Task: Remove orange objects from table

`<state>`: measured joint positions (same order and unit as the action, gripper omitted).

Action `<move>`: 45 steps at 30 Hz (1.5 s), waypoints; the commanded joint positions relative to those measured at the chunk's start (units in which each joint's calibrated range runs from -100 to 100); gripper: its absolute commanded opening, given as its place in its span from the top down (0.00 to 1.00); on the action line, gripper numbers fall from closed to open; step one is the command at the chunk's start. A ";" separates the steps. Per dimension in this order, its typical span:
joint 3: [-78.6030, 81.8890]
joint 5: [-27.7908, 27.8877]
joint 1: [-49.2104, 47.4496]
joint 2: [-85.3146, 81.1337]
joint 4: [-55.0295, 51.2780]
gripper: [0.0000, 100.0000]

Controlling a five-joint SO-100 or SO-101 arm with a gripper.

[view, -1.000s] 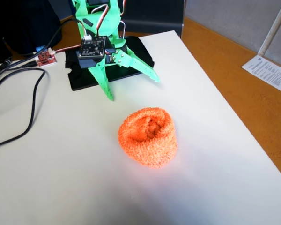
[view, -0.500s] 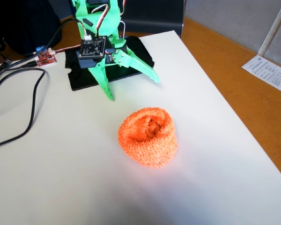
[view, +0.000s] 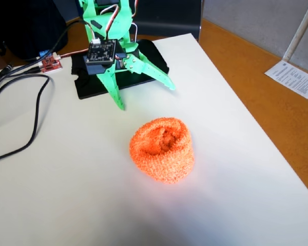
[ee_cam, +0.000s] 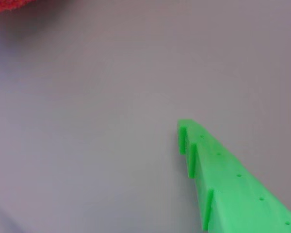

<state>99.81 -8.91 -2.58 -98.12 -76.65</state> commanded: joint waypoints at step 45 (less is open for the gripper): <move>-47.58 9.82 -3.22 49.24 40.54 0.46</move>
<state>74.99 2.27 -5.13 -67.68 -36.81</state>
